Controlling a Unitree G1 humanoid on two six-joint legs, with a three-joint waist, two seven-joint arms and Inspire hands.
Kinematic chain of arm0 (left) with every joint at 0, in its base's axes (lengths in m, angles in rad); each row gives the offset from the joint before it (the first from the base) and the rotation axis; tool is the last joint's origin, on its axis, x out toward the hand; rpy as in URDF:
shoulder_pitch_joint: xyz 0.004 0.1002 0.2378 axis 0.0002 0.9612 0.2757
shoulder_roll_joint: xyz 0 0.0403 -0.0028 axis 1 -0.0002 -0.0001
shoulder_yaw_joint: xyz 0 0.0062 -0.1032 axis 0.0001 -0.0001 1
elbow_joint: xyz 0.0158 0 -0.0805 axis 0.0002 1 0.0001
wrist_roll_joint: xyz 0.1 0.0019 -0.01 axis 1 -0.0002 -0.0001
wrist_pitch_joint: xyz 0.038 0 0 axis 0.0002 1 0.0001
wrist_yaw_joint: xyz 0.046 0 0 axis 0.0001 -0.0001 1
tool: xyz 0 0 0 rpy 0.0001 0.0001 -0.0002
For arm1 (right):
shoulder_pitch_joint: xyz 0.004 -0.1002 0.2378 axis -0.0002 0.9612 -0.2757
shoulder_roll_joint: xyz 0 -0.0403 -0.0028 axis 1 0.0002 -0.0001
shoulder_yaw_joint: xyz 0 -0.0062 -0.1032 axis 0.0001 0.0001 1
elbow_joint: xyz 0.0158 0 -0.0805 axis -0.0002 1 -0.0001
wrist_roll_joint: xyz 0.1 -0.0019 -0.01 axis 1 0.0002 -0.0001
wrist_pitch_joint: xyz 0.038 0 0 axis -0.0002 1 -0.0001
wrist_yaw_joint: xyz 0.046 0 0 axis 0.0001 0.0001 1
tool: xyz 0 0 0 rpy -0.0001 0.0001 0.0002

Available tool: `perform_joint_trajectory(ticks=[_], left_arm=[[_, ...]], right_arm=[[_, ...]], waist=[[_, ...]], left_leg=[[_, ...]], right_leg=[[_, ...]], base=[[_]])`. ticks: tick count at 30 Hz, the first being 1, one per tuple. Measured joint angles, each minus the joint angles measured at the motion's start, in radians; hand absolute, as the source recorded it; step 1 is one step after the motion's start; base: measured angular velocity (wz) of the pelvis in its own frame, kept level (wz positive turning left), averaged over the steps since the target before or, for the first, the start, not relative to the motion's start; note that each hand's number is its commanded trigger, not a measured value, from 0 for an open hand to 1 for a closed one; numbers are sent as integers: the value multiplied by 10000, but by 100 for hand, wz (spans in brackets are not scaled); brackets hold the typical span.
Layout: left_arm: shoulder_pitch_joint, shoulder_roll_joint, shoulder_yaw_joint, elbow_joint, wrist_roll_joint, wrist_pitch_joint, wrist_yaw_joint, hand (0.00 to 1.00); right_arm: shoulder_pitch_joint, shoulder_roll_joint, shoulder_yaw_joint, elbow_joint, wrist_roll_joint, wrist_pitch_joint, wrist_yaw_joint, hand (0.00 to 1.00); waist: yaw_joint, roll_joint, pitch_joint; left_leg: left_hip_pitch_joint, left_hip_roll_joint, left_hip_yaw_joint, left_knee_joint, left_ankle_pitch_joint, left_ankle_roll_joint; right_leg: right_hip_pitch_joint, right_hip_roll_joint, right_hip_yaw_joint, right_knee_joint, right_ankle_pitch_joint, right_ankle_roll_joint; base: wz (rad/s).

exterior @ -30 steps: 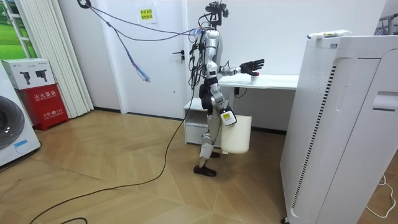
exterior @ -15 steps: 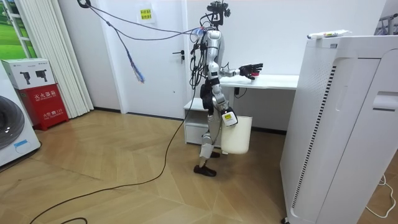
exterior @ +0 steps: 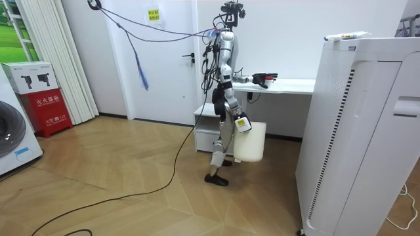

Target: Pick garbage

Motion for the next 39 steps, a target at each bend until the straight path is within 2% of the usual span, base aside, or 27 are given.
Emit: perform_joint_trajectory(ticks=[4,8,13,14,16,17,21,23,29,37,38,39], left_arm=[[-5,14,-80,436,-249,-7,-102,0],[-102,-68,-315,592,-1200,-23,-201,0],[-250,-173,-336,705,-1957,-17,-350,0],[-255,-179,-340,727,-2119,-17,-387,51],[-256,-218,-337,741,-2203,-9,-431,92],[-265,-243,-340,741,-2344,-27,-438,100],[-285,-319,-221,965,-2943,-368,-291,100],[-413,-335,88,1231,-3321,-523,-253,100],[-879,-347,536,1746,-3916,-514,-232,100],[-1200,-346,496,2342,-4469,-484,-231,100],[-1222,-345,487,2400,-4472,-451,-242,100],[-1237,-345,481,2430,-4472,-442,-246,100]], right_arm=[[-20,39,9,11,-23,-4,15,100],[-27,103,155,35,-14,18,25,100],[-23,238,154,31,-12,285,26,100],[-17,255,154,31,-12,342,26,100],[-17,260,153,19,-12,391,24,100],[-15,261,154,0,-17,412,15,100],[-11,268,154,-20,-17,414,-99,100],[-20,269,150,-36,-17,414,-160,100],[15,272,148,-37,-17,431,-246,100],[233,274,155,-386,10,655,-325,100],[256,274,155,-416,12,668,-326,100],[256,274,155,-416,11,681,-327,100]], waist=[[-34,-19,-13],[-46,1,-18],[-68,49,-20],[-72,55,-21],[-73,69,-29],[-71,70,-29],[-41,91,-41],[-31,99,-49],[-35,72,-68],[-66,63,-73],[-86,83,-117],[-100,82,-125]], left_leg=[[36,-2,2,2,-1,0],[66,-2,-25,4,0,0],[193,-2,-20,-15,1,1],[253,-4,-5,-79,0,1],[290,-5,3,-134,1,1],[320,-5,4,-140,1,1],[411,-5,16,-127,2,-1],[415,-4,17,-130,2,-1],[440,-13,29,-131,2,0],[784,-37,84,-193,2,3],[778,-42,85,-204,3,4],[779,-45,85,-208,5,8]], right_leg=[[58,-32,-197,-1,1,0],[97,-37,-243,5,1,0],[204,-41,-242,31,1,-1],[236,-44,-237,28,1,-1],[272,-46,-238,25,1,0],[288,-45,-240,22,1,0],[312,-43,-247,11,1,0],[310,-43,-248,8,1,0],[376,-54,-253,-8,1,0],[678,-89,-265,-85,-14,24],[684,-88,-265,-125,-13,25],[683,-90,-263,-127,-12,26]], base=[[1],[2],[0],[0],[0],[0],[0],[0],[0],[0],[0],[0]])
